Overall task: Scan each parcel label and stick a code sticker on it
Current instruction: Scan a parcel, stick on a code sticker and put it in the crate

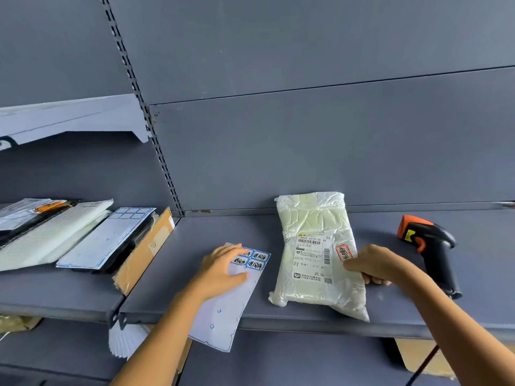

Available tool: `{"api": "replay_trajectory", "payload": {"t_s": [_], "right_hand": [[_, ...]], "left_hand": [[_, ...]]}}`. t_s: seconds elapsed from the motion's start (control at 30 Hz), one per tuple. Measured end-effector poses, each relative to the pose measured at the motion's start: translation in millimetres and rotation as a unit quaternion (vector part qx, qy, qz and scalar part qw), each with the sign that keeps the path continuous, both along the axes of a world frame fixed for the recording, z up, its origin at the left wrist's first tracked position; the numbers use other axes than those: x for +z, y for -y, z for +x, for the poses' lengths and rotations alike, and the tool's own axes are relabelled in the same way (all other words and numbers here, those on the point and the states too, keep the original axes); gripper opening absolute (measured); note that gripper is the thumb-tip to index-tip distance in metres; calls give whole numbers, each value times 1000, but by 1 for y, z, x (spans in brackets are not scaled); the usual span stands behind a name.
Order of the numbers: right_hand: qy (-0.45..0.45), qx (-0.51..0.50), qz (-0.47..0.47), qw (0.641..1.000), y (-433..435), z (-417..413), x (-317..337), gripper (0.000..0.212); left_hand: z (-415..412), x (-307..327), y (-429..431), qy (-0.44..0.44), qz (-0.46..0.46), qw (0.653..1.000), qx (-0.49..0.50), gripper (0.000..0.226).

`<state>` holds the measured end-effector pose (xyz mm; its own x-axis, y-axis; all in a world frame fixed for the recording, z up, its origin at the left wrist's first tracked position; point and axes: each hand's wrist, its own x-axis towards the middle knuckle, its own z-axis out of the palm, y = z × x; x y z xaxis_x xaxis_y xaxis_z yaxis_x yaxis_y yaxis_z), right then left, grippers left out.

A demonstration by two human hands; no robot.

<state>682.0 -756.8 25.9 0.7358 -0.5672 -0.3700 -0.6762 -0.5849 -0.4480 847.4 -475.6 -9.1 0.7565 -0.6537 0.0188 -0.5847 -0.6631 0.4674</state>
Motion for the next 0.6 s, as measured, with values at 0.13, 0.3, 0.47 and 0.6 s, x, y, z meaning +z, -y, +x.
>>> {"api": "replay_trajectory", "payload": {"t_s": [0.13,0.3,0.47,0.6], "right_hand": [[-32,5,13,999,1,1,2,42],[-35,-3,10,999,1,1,3,40],[-20,10,-41,999,4,-1,3,43],[203,-93,-134,966,19,-17,5,33]], "left_hand": [[0,-6,3,22,52,998,-25,72],[3,-5,6,43,81,995,-26,68],[-1,-3,11,60,83,995,-19,68],[-12,9,44,81,9,997,-6,42]]}}
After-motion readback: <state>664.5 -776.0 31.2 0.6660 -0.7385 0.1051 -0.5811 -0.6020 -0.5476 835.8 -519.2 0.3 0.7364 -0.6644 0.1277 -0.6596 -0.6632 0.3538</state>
